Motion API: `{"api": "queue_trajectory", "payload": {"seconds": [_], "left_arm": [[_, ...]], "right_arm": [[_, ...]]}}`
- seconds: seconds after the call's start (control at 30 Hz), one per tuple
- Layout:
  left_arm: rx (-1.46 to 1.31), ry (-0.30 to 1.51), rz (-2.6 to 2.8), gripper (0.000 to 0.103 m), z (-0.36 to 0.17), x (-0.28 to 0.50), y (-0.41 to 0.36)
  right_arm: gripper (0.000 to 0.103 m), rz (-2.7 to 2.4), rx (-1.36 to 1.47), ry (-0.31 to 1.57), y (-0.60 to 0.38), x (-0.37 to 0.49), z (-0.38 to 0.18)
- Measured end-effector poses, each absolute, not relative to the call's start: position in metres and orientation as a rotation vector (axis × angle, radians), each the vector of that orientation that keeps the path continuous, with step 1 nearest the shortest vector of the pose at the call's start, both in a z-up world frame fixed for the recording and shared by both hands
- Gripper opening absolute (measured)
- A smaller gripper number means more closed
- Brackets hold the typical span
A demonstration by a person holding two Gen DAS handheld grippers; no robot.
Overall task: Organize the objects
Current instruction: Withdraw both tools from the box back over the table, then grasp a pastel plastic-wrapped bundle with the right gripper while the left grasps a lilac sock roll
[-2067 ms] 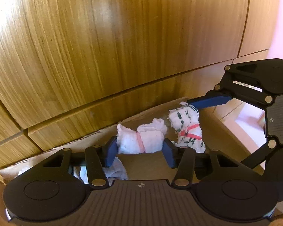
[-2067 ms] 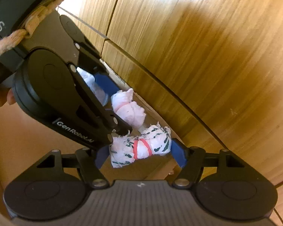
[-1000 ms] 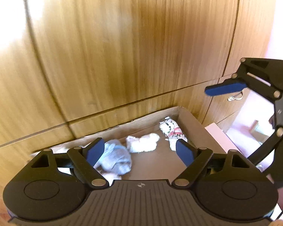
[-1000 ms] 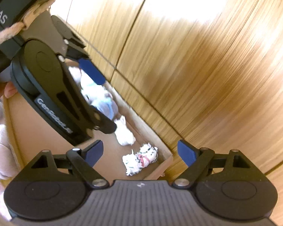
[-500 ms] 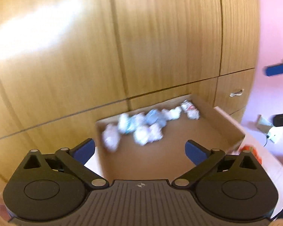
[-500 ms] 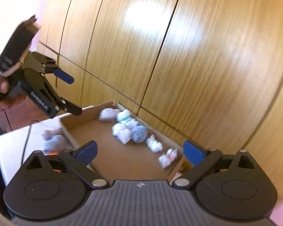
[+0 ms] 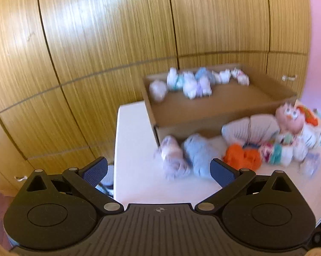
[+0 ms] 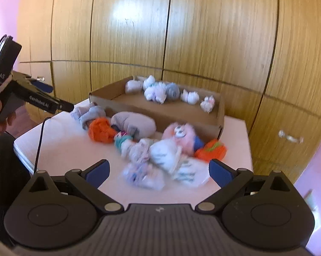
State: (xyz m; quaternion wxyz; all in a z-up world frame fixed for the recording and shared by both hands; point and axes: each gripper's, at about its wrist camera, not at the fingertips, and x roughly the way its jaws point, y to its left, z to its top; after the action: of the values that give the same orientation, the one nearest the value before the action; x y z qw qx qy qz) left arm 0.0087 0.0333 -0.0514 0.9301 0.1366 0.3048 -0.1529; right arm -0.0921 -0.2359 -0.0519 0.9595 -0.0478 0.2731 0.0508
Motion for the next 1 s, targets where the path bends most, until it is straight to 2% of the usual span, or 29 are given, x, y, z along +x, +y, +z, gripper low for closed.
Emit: {"api": "queue_trajectory", "payload": {"seconds": [0.33, 0.63, 0.73, 1.0], "left_arm": [[0.322, 0.620, -0.320, 0.100, -0.063, 0.026, 0.041], [0.335, 0.627, -0.345, 0.098, -0.068, 0.039, 0.046], [0.324, 0.640, -0.364, 0.090, -0.070, 0.044, 0.047], [0.312, 0.618, -0.464, 0.084, -0.077, 0.050, 0.045]], "right_arm": [[0.096, 0.032, -0.045, 0.559, -0.215, -0.081, -0.070], [0.088, -0.008, -0.015, 0.558, -0.207, -0.077, -0.079], [0.086, -0.023, -0.002, 0.561, -0.206, -0.077, -0.081], [0.081, -0.047, 0.008, 0.579, -0.202, -0.070, -0.089]]}}
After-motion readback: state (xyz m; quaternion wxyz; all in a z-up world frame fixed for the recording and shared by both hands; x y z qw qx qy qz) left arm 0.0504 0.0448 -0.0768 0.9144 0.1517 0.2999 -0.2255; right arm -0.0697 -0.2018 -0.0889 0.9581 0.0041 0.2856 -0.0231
